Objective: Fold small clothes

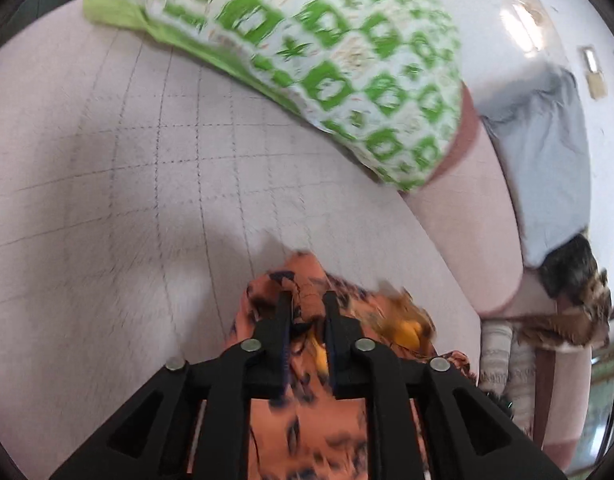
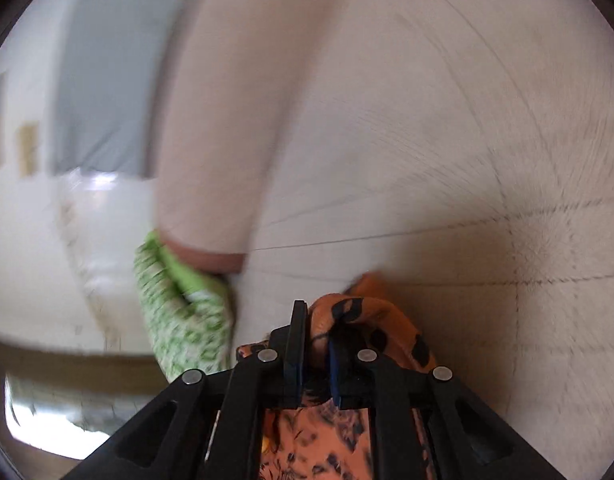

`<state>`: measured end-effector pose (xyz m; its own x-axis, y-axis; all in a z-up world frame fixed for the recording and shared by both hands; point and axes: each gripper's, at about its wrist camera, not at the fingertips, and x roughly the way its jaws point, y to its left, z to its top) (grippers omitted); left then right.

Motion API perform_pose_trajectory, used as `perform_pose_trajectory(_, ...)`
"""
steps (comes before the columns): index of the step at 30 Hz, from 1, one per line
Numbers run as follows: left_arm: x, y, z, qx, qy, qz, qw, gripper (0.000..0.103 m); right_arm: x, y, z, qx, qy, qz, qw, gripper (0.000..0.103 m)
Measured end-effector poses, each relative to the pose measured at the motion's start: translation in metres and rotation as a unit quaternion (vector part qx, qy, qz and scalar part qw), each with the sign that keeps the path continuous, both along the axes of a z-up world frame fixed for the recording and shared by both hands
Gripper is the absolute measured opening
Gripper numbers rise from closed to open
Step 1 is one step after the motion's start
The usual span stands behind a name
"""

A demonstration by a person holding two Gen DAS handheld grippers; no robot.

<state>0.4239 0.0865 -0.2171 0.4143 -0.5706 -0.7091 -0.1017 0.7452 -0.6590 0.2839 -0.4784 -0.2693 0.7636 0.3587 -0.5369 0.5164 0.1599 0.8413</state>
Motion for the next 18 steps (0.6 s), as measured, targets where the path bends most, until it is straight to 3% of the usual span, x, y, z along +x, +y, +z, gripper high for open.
perform_pose_trajectory(3, -0.002, 0.015, -0.007, -0.041, -0.034, 0.043, 0.9976, 0.024, 0.001, -0.012, -0.027, 0.048, -0.025, -0.012, 0.998, 0.011)
perform_pose_trajectory(7, -0.034, 0.042, 0.024, -0.045, -0.124, 0.106, 0.9856, 0.040, -0.011, -0.020, -0.014, 0.043, -0.076, 0.001, 0.996, 0.011)
perform_pose_trajectory(9, -0.055, 0.050, 0.043, -0.025, -0.151, 0.135, 0.9789, 0.053, -0.019, -0.020, 0.004, 0.022, -0.097, 0.010, 0.995, 0.011)
perform_pose_trajectory(11, -0.082, 0.041, 0.059, 0.021, -0.158, 0.134, 0.9781, 0.056, -0.024, -0.015, 0.022, 0.002, -0.113, 0.016, 0.993, 0.013)
perform_pose_trajectory(13, -0.107, 0.020, 0.061, 0.051, -0.153, 0.100, 0.9818, 0.056, -0.029, -0.006, 0.042, -0.030, -0.115, 0.021, 0.993, 0.025)
perform_pose_trajectory(14, -0.122, 0.008, 0.058, 0.059, -0.153, 0.086, 0.9828, 0.056, -0.030, -0.003, 0.047, -0.038, -0.116, 0.021, 0.992, 0.046)
perform_pose_trajectory(15, -0.135, -0.005, 0.053, 0.062, -0.153, 0.075, 0.9833, 0.056, -0.037, -0.001, 0.054, -0.045, -0.120, 0.013, 0.992, 0.083)
perform_pose_trajectory(16, -0.144, -0.016, 0.047, 0.063, -0.154, 0.069, 0.9837, 0.056, -0.045, 0.000, 0.058, -0.048, -0.127, -0.006, 0.991, 0.092)
perform_pose_trajectory(18, -0.160, -0.038, 0.028, 0.082, -0.148, 0.064, 0.9835, 0.056, -0.061, 0.006, 0.071, -0.063, -0.149, -0.047, 0.986, 0.095)
